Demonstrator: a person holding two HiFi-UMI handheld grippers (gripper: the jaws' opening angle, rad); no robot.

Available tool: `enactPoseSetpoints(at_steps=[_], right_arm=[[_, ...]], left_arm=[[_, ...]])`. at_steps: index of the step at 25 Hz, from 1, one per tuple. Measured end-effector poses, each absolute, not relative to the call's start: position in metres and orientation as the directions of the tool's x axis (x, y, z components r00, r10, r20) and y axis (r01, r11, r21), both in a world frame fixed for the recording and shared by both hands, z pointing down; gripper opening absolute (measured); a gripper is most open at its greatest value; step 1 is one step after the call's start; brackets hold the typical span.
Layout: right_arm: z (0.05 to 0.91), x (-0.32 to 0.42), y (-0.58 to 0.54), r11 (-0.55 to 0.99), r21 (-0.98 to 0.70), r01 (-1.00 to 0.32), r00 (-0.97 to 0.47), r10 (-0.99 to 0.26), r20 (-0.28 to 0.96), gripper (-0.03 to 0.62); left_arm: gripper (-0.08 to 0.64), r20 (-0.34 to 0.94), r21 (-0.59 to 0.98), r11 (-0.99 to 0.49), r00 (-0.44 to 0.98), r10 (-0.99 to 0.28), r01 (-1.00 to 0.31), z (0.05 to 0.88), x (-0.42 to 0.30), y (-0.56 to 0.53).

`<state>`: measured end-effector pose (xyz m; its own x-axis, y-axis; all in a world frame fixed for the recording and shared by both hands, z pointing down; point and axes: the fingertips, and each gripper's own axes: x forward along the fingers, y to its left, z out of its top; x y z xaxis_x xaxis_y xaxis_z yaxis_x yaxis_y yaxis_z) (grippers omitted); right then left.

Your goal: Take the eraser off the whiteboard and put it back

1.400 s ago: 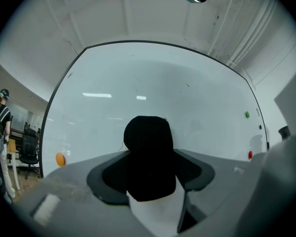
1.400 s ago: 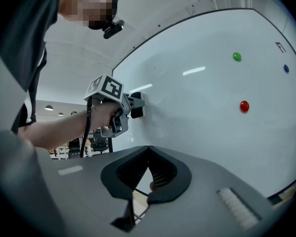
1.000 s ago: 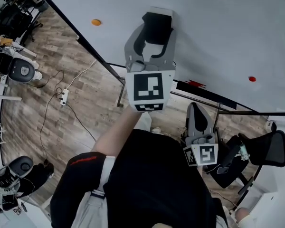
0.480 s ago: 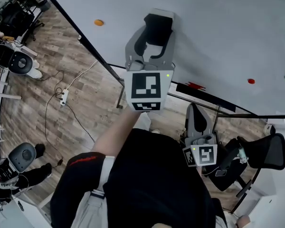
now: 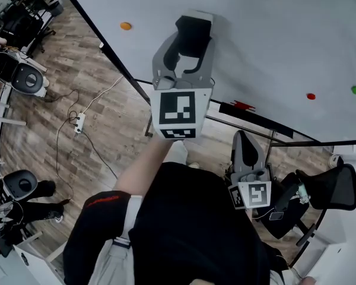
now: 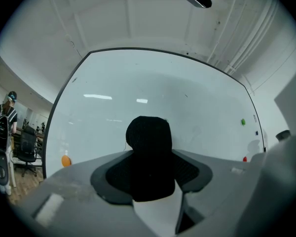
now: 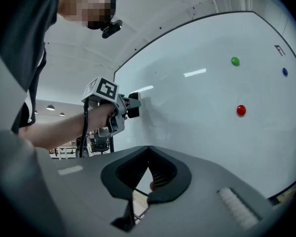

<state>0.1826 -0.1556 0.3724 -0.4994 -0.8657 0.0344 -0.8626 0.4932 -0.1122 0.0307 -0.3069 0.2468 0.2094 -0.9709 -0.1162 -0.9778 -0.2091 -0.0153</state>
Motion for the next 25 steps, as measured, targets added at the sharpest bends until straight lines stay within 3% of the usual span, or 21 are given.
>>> enactPoseSetpoints(at_steps=[5, 25], right_arm=[[0.391, 0.196, -0.137, 0.471, -0.164, -0.867, -0.480, -0.877, 0.023, 0.003], [0.361, 0.196, -0.084, 0.498, -0.055, -0.865, -0.499, -0.867, 0.000, 0.003]], left_arm=[[0.230, -0.130, -0.021, -0.226, 0.227, -0.965, -0.974, 0.241, 0.033, -0.291], [0.230, -0.177, 0.014, -0.337, 0.330, -0.927, -0.941, 0.238, 0.041, -0.161]])
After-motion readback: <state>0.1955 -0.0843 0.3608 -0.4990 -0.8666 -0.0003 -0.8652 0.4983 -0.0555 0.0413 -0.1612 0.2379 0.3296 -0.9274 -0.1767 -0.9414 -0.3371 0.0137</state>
